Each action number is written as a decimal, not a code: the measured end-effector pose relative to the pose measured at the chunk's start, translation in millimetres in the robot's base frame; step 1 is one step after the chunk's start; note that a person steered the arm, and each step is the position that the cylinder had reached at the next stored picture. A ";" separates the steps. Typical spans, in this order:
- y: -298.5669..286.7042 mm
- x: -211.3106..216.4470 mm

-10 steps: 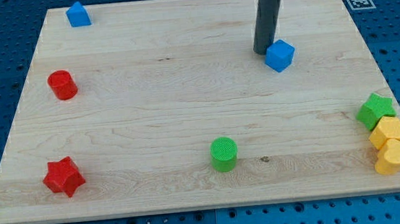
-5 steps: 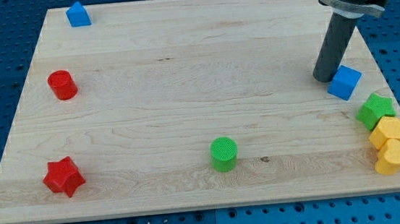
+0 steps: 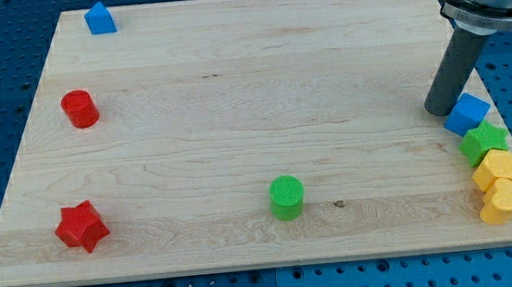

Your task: Place the blue cube on top of the green star

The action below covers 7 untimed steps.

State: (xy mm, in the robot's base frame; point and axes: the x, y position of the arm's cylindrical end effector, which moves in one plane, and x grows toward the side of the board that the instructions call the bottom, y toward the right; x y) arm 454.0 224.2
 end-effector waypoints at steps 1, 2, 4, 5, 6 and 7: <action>1.2 -2.8; 5.7 -2.8; -12.8 -8.2; -77.5 -27.3; -143.4 -71.0; -205.7 -128.0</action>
